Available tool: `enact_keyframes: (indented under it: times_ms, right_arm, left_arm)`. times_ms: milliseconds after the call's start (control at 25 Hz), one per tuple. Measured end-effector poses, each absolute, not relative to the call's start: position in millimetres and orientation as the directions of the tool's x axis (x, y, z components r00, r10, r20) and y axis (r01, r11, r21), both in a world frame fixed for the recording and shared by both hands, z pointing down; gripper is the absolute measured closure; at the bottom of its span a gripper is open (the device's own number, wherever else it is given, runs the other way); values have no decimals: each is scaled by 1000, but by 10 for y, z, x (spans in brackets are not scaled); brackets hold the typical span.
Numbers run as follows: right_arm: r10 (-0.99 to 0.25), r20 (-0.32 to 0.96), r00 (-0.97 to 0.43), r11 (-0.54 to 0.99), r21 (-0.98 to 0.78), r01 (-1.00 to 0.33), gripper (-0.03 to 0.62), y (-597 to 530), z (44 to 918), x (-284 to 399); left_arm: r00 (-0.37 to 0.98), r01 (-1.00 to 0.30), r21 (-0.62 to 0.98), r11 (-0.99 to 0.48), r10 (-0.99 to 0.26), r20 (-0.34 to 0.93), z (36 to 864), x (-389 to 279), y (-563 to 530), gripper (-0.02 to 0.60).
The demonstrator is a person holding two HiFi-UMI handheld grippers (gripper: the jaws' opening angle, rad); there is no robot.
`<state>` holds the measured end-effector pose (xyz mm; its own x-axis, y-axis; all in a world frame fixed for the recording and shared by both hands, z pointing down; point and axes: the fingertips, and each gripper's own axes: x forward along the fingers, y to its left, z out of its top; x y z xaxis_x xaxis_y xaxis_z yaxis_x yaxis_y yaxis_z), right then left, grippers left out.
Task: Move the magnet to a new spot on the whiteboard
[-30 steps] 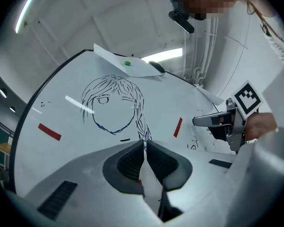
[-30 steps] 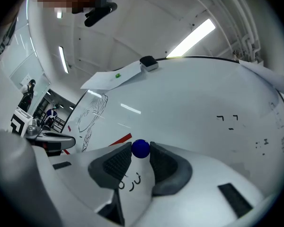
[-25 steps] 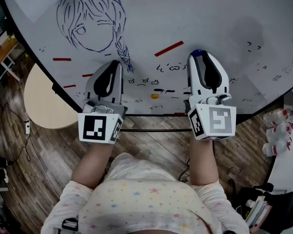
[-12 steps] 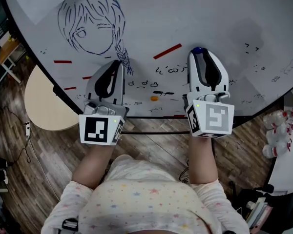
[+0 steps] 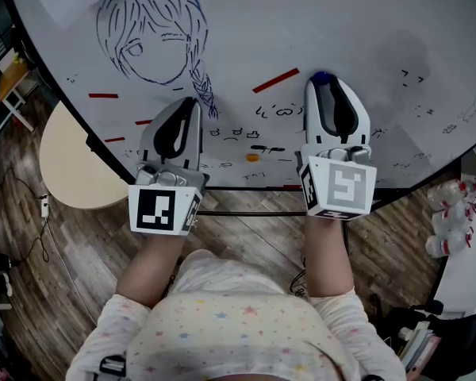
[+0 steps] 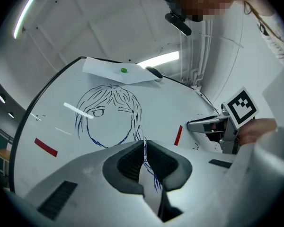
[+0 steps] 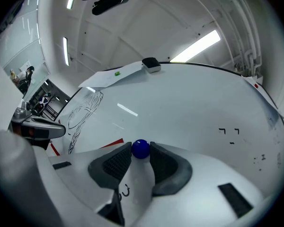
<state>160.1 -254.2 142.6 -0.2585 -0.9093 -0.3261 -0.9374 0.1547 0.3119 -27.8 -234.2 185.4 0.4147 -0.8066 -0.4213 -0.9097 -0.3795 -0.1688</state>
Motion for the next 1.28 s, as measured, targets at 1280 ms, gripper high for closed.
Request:
enact_keyframes:
  times_ms: [1280]
  right_arm:
    - [-867, -415, -275, 173, 267, -948, 545, -2207, 1400, 1669]
  left_arm:
    - [398, -917, -153, -368, -815, -421, 1868, -343, -2146, 555]
